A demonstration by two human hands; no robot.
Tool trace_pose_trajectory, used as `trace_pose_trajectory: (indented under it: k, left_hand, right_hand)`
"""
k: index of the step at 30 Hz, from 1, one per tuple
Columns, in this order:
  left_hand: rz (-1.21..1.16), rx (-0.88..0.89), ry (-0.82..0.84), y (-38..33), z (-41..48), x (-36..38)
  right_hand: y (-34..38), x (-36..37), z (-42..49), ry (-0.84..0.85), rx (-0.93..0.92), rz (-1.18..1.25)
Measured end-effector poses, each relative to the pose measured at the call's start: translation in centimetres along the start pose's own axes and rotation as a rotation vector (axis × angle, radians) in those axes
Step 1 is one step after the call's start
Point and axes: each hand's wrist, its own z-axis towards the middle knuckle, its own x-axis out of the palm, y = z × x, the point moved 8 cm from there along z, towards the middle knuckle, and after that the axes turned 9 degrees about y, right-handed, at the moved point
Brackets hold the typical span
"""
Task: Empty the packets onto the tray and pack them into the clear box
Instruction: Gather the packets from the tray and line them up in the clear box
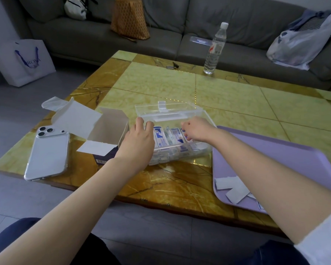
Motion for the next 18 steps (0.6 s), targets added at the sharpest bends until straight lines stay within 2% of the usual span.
trace_pose_trajectory:
  k: [6,12,15,18]
  left_hand:
    - [-0.144,-0.099,-0.112,0.5,-0.4,-1.8]
    - [-0.353,0.146,-0.326,-5.8,-1.7,-5.3]
    - [-0.361,0.303,-0.335,-10.8,-2.1,-5.2]
    - [-0.320,0.420,-0.267,-15.4,-1.9,-3.8]
  right_hand:
    - [0.0,-3.1,-3.7,-0.324,-0.163,-0.053]
    - [-3.4,-4.7,-10.6,-0.674,-0.271,-0.035]
    - [-8.1,-3.9,-11.9,-0.674,-0.172,-0.081]
    - [-14.1,-2.8,-12.0,-0.541,0.005,-0.132]
